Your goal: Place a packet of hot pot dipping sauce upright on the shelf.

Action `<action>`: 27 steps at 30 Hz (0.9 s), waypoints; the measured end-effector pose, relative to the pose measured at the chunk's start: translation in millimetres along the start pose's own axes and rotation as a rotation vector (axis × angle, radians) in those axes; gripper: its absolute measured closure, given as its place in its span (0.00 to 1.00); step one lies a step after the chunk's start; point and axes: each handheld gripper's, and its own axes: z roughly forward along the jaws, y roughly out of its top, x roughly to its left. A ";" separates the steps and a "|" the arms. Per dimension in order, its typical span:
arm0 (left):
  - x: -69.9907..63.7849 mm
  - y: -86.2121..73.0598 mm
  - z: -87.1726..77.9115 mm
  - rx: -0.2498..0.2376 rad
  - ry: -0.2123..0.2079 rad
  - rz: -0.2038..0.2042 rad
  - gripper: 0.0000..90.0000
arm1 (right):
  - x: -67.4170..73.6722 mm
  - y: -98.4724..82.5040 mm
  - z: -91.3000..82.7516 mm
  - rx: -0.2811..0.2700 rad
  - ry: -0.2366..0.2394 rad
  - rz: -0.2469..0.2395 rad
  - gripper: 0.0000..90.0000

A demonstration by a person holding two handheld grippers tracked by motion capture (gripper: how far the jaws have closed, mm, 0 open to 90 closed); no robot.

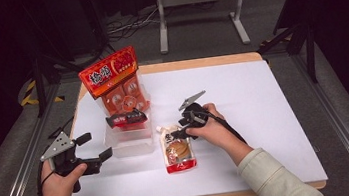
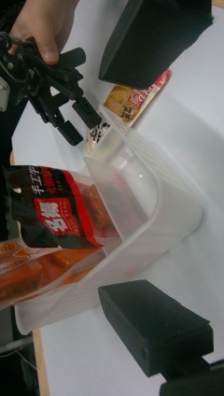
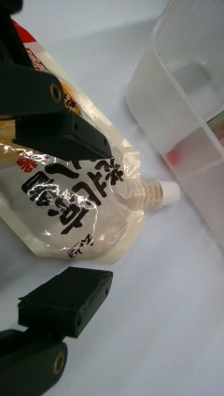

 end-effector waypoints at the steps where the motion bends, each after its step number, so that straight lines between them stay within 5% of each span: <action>1: 0.5 -0.3 -0.1 0.004 0.003 0.003 0.03 | -0.2 -0.2 0.7 0.001 0.002 -0.002 0.39; 21: -0.4 0.9 -0.8 0.001 0.006 0.003 0.04 | 10.1 -4.6 12.5 0.032 -0.059 -0.054 0.37; 27: -1.1 1.2 -0.6 0.004 0.006 -0.002 0.04 | 13.2 -7.3 12.2 0.018 -0.086 -0.067 0.48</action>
